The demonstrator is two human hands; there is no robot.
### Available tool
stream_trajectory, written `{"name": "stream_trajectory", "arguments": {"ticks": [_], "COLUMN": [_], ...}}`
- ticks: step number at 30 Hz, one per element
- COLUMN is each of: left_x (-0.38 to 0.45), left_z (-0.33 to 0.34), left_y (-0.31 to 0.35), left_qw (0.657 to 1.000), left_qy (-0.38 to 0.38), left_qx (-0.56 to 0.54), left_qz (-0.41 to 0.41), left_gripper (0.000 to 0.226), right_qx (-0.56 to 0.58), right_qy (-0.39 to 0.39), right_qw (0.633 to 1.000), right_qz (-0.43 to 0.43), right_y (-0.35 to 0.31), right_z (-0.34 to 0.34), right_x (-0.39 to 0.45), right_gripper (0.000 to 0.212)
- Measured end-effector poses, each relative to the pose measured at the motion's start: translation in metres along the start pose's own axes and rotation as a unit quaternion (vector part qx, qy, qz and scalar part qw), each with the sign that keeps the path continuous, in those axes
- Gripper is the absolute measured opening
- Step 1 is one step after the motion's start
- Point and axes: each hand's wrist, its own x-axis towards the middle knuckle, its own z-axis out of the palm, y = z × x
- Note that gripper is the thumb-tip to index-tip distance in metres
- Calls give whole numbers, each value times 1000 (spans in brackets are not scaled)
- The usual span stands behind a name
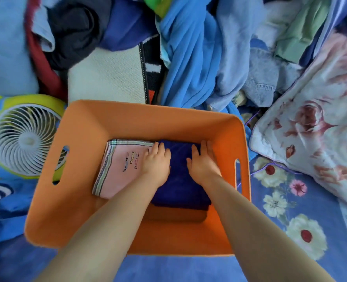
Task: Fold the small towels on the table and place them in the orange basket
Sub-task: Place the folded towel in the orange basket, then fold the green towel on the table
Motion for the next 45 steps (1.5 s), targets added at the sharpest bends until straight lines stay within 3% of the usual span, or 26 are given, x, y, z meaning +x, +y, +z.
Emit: {"name": "stream_trajectory", "arguments": {"ticks": [5, 14, 20, 25, 36, 40, 45], "left_x": [-39, -186, -316, -417, -608, -659, -739], "left_z": [-81, -215, -257, -263, -215, -203, -176], "left_y": [5, 21, 44, 63, 132, 195, 301], "left_qw": [997, 982, 973, 969, 963, 951, 907], "left_qy": [73, 167, 195, 227, 240, 231, 241], "left_qx": [13, 7, 15, 15, 58, 65, 77], "left_qz": [-19, -88, -124, -96, 110, 197, 337], "left_gripper": [30, 33, 38, 35, 29, 33, 33], "right_qx": [53, -41, -59, -60, -21, -17, -2], "right_qy": [121, 259, 329, 380, 442, 443, 451], "right_qw": [990, 950, 927, 909, 897, 892, 862], "right_qz": [-53, -168, -169, -161, 5, 92, 231], "right_y": [-11, -24, -26, -23, 33, 67, 127], "right_z": [-72, -182, -211, -207, -103, -61, -3], "right_x": [-53, -214, -344, -452, -704, -786, -904], "right_gripper": [33, 24, 30, 33, 34, 35, 33]}}
